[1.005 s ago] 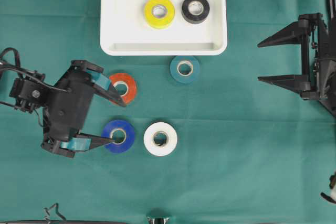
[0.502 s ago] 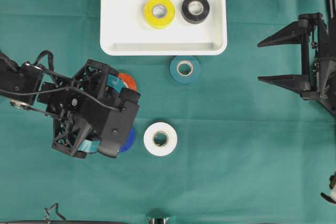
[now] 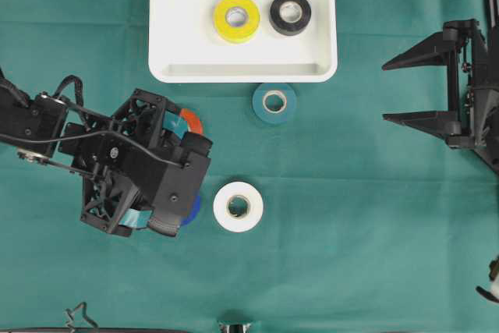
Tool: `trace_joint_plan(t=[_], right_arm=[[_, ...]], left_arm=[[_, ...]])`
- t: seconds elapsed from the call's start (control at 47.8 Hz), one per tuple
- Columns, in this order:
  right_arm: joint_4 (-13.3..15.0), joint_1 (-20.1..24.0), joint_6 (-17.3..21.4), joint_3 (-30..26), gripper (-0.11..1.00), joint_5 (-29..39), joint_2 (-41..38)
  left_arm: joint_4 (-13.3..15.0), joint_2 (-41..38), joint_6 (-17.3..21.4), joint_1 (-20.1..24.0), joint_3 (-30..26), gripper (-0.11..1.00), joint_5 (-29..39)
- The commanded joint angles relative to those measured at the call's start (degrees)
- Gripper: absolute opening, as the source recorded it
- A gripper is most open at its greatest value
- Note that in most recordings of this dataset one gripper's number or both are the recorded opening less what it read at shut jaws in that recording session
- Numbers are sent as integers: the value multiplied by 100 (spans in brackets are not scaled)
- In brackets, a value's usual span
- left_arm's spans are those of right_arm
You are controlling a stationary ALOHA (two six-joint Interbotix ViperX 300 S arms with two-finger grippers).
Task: Pick up the tape from a random location and place it into the white case.
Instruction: 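Move the left gripper rightward over the blue tape roll, then lower the left gripper and close it on the blue tape's rim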
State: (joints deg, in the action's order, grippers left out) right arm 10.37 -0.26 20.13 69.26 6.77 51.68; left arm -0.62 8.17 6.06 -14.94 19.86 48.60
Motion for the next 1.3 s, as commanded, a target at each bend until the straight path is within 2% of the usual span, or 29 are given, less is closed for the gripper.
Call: trace_joint_plan(t=[0.0,0.712,1.277], right_arm=[[9,-9,-9,-158,87,-26,-26],[9,-9,-18,-149,87,35,-44],[9,-9,-26,-167,87,35,-53]], left_arm=[[-18,62,9,9,-114,98,-53],[-18,18,26,9,-35,98,-167],[0,-773,229,35,712,98,-1441]])
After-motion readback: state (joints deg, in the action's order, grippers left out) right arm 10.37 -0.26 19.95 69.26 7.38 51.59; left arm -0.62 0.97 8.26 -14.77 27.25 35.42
